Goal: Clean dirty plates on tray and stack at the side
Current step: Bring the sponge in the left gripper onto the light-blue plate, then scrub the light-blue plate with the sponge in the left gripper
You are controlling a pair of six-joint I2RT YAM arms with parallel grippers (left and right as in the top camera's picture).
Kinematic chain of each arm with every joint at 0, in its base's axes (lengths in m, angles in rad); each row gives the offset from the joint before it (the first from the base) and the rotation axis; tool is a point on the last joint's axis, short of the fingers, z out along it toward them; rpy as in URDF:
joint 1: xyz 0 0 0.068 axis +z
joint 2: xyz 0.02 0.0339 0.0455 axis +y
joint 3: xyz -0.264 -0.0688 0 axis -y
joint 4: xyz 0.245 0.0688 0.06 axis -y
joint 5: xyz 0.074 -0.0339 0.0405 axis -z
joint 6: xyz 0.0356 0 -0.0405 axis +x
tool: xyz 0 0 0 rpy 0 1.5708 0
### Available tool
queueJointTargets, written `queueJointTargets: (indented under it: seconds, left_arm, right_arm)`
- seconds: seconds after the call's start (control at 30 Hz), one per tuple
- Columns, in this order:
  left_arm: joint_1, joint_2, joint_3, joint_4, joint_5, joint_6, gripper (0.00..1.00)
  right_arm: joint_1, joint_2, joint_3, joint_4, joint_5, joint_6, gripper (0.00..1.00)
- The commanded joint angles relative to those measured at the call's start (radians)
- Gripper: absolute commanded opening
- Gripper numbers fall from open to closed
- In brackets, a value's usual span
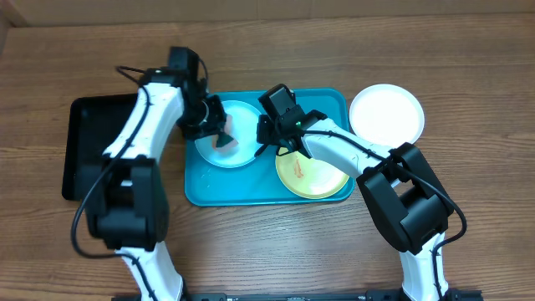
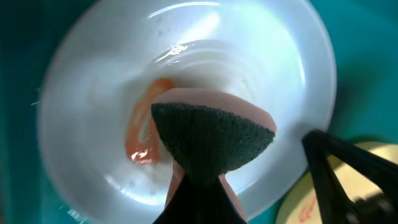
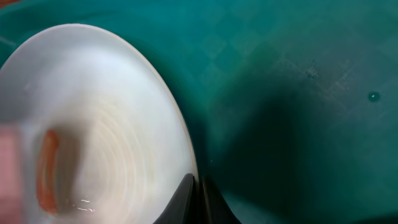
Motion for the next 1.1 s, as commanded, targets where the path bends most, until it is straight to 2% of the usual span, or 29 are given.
queueJointTargets:
  seconds: [0.0,0.2,0.27,0.33,0.57,0.67,0.73,0.83,0.87,1.03,1.07]
  left_arm:
    - [-0.021,0.053,0.003,0.043,-0.014,-0.035,0.04]
    - [-0.049,0.094,0.003,0.111,-0.011,-0.030,0.04]
    - [-0.057,0.105,0.003,0.126,-0.032,0.020,0.04]
    - [-0.059,0.111,0.003,0.118,-0.117,0.053,0.04]
    - [-0.056,0.112,0.003,0.013,-0.580,0.057,0.04]
    - [-0.056,0.111,0.011,0.014,-0.643,0.057,0.04]
    - [-0.056,0.111,0.029,0.012,-0.632,0.057,0.04]
    - [-0.063,0.111,0.081,0.008,-0.522,0.057,0.04]
    - [-0.064,0.111,0.089,0.016,-0.466,0.057,0.04]
    - [-0.079,0.113,0.056,0.135,-0.006,0.079,0.04]
    - [-0.087,0.113,0.042,0.158,0.024,0.077,0.04]
  right_arm:
    - [-0.003,0.011,0.026,-0.003,0.016,0.006,0.04]
    - [-0.002,0.011,0.026,-0.003,0.016,-0.014,0.04]
    - [-0.002,0.011,0.026,-0.003,0.016,-0.014,0.04]
    - [-0.002,0.011,0.026,-0.004,0.016,-0.021,0.04]
    - [-0.003,0.011,0.026,-0.018,0.017,-0.021,0.04]
    - [-0.003,0.011,0.026,-0.018,0.017,-0.021,0.04]
    - [-0.003,0.011,0.026,-0.019,0.016,-0.021,0.04]
    - [-0.003,0.011,0.026,-0.022,0.016,-0.021,0.04]
    - [-0.003,0.011,0.026,-0.022,0.017,-0.021,0.04]
    - [-0.003,0.011,0.026,-0.015,0.016,-0.020,0.04]
    - [-0.003,0.011,0.026,-0.015,0.016,-0.020,0.04]
